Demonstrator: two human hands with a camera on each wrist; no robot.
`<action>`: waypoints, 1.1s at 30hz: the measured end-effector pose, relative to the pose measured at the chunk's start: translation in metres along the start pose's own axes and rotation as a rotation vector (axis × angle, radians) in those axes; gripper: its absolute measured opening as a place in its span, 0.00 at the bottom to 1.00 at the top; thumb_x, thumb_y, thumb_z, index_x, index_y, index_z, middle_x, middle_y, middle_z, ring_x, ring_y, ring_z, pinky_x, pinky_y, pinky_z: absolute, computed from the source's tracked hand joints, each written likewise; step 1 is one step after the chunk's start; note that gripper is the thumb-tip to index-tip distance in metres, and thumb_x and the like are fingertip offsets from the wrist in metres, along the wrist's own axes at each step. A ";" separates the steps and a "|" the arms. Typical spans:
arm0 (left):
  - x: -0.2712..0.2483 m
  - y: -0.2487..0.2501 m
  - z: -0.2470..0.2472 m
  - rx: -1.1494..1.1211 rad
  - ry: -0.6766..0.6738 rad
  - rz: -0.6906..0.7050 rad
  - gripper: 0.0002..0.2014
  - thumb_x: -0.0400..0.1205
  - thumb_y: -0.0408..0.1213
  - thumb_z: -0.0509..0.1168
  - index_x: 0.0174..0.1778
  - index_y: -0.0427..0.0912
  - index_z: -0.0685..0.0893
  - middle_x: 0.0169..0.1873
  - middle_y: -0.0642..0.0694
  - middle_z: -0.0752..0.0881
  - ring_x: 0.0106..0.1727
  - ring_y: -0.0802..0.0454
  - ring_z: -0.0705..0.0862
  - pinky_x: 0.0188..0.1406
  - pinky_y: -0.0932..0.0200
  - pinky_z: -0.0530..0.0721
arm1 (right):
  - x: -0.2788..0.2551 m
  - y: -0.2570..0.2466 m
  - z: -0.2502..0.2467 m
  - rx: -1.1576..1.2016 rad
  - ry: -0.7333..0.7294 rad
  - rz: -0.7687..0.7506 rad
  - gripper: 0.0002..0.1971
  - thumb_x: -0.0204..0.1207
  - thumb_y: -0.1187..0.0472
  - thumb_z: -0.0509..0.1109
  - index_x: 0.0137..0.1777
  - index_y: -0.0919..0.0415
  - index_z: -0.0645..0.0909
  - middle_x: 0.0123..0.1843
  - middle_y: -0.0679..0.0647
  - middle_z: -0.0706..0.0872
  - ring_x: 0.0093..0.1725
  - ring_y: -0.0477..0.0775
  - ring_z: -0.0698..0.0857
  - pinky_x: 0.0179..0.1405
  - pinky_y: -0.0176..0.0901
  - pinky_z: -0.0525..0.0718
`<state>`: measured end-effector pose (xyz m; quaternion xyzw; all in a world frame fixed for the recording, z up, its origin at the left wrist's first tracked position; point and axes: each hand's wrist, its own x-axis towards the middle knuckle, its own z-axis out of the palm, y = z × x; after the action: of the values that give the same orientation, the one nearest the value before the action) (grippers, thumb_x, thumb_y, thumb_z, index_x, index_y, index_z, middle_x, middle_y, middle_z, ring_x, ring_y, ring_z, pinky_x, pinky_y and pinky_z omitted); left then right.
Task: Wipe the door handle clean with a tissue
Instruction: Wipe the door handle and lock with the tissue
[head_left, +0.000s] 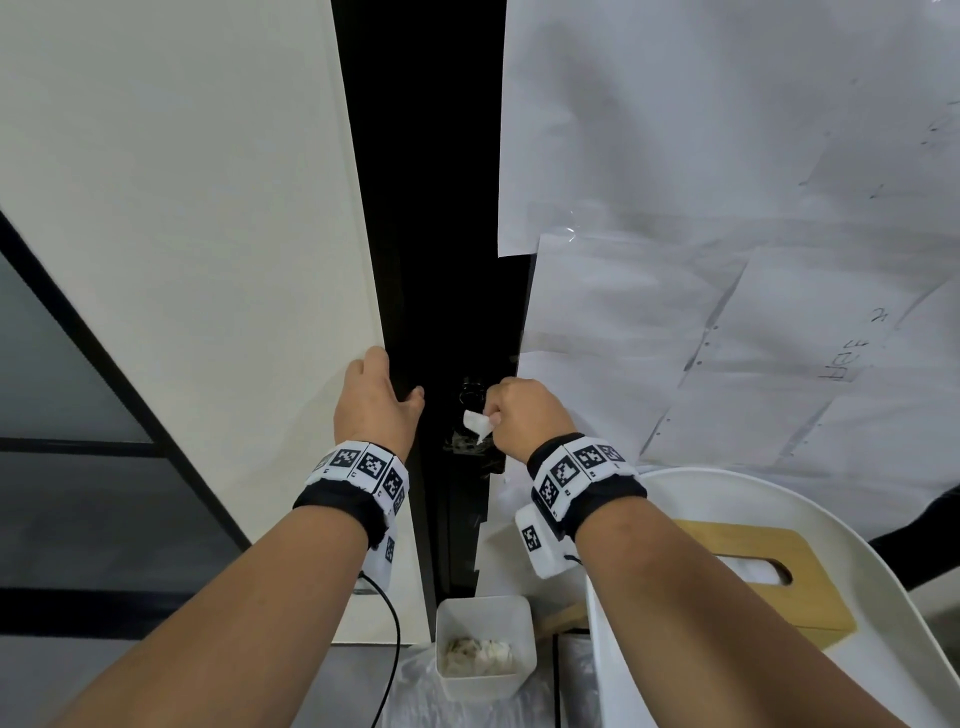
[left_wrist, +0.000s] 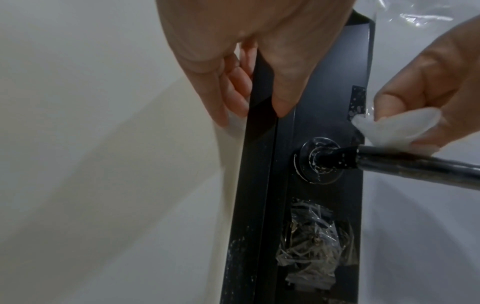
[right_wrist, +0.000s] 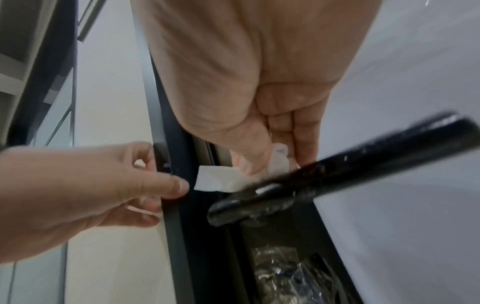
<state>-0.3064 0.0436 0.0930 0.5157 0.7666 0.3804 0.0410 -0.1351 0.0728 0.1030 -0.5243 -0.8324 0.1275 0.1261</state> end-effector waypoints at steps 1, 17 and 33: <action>0.000 0.000 0.000 -0.003 0.000 0.000 0.17 0.75 0.41 0.72 0.44 0.45 0.68 0.42 0.46 0.76 0.33 0.49 0.73 0.30 0.57 0.70 | -0.001 0.003 -0.003 -0.013 0.009 0.027 0.09 0.72 0.71 0.61 0.47 0.65 0.82 0.49 0.58 0.81 0.49 0.60 0.82 0.44 0.50 0.83; -0.003 -0.001 0.002 -0.036 0.022 0.025 0.16 0.75 0.39 0.72 0.44 0.44 0.67 0.43 0.45 0.75 0.30 0.50 0.72 0.28 0.57 0.71 | -0.024 0.015 0.007 -0.106 0.141 0.060 0.15 0.68 0.76 0.61 0.52 0.66 0.82 0.53 0.59 0.81 0.52 0.61 0.81 0.46 0.50 0.81; -0.004 0.003 -0.001 -0.019 -0.001 0.000 0.16 0.76 0.39 0.71 0.47 0.42 0.69 0.45 0.44 0.75 0.33 0.47 0.75 0.30 0.56 0.72 | -0.035 0.026 0.016 -0.050 0.215 0.048 0.16 0.65 0.79 0.59 0.49 0.64 0.79 0.50 0.58 0.78 0.50 0.60 0.76 0.39 0.45 0.69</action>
<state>-0.3025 0.0399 0.0948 0.5154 0.7629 0.3875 0.0463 -0.1040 0.0502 0.0767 -0.5575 -0.8044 0.0527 0.1984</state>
